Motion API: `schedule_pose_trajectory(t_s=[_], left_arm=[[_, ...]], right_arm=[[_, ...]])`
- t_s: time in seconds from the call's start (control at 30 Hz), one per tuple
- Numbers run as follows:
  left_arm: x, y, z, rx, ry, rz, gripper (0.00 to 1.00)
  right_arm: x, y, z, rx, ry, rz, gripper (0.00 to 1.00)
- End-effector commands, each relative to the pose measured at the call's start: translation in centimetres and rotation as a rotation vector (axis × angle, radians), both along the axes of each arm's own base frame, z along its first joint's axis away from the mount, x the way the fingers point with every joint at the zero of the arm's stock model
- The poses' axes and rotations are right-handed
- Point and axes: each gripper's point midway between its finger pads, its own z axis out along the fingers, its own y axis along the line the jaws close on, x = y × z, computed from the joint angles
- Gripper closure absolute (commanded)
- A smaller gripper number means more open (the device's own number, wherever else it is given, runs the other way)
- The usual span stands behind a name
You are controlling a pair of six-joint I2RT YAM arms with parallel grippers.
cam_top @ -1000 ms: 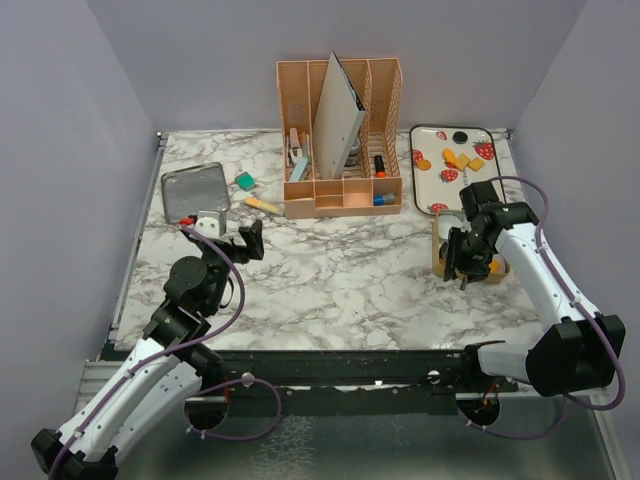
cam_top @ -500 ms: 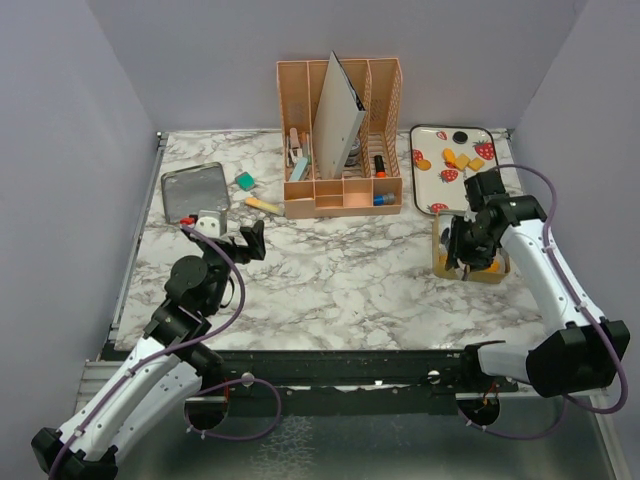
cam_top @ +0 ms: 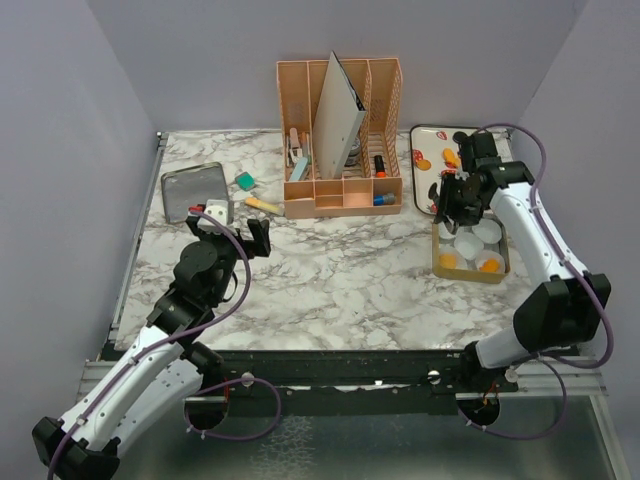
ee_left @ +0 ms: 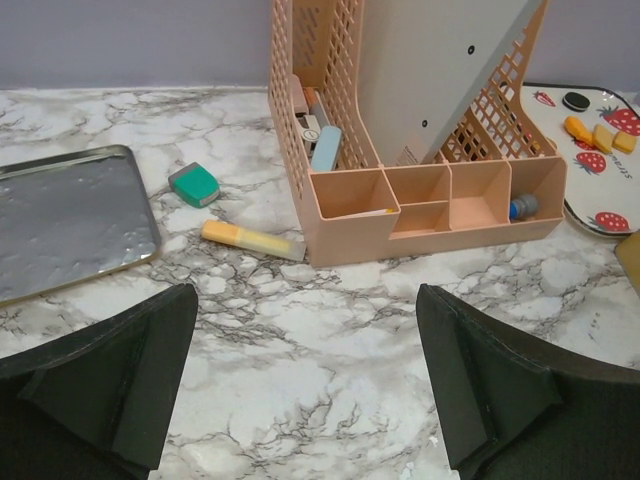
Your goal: Pack the cookies
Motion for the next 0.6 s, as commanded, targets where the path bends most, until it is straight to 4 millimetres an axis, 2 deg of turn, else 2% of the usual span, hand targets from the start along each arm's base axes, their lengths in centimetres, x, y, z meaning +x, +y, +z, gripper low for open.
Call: schedule_pose_trajectory(t_s=[0.0,0.2,0.4,0.57], left_arm=[[-0.2,0.0,1.2,-0.055,-0.002,0.001,0.01],[-0.1,0.5,0.9,-0.049,-0.001,0.028,0.01],[-0.2,0.1,0.4,0.011,-0.017,-0.018,0.01],[0.4,0.8,0.1,-0.008,-0.011,0.038,0.01]], right_arm=[[5.5,-0.1,1.1,-0.023,-0.119,-0.009,0.52],[11.3,-0.3,-0.3,-0.016,-0.15,-0.039,0.51],[16.6,-0.5,-3.2,-0.049,-0.157,-0.036,0.51],[20.2,-1.2,-5.2,-0.095,-0.16,-0.055,0.51]])
